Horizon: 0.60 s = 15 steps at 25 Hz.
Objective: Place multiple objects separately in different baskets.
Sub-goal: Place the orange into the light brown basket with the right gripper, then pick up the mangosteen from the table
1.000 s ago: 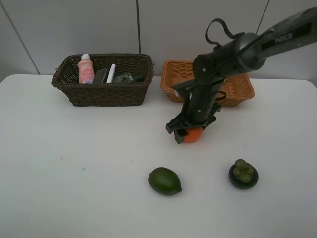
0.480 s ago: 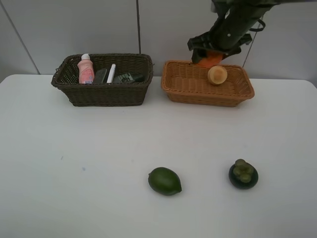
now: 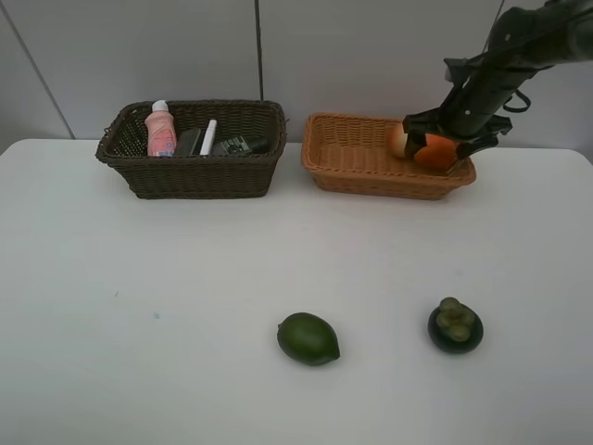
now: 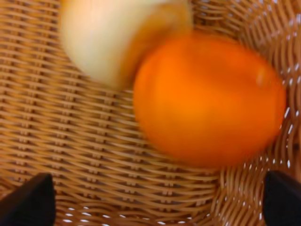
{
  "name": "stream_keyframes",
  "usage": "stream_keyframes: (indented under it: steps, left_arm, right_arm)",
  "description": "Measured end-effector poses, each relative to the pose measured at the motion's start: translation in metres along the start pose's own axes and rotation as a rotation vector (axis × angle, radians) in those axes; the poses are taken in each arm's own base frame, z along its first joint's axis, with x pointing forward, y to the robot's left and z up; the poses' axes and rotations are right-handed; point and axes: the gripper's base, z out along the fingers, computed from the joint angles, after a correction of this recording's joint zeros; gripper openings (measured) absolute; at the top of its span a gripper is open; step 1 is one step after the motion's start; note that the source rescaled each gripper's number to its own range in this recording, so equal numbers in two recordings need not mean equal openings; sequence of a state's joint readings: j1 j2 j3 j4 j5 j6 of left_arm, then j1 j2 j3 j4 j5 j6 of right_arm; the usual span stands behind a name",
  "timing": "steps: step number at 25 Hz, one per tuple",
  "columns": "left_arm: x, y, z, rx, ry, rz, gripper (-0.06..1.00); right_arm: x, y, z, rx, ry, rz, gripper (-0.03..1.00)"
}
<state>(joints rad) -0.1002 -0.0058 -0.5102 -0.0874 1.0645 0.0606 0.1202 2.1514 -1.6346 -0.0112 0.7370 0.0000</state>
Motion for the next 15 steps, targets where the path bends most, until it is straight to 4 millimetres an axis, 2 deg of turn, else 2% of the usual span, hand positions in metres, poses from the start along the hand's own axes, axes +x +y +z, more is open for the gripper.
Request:
stream_keyframes:
  steps: [3,6,12,15]
  left_arm:
    - [0.000,0.000,0.000,0.000,0.000,0.000,1.00]
    - [0.000,0.000,0.000,0.000,0.000,0.000,1.00]
    - [0.000,0.000,0.000,0.000,0.000,0.000,1.00]
    - [0.000,0.000,0.000,0.000,0.000,0.000,1.00]
  right_arm:
    - [0.002,0.000,-0.001,-0.003,0.021,0.004,1.00]
    - [0.005,0.001,-0.017,-0.014,0.068,0.014,1.00]
    - [0.015,0.007,-0.077,-0.061,0.181,0.050,1.00]
    - [0.022,0.008,-0.099,-0.074,0.242,0.069,1.00]
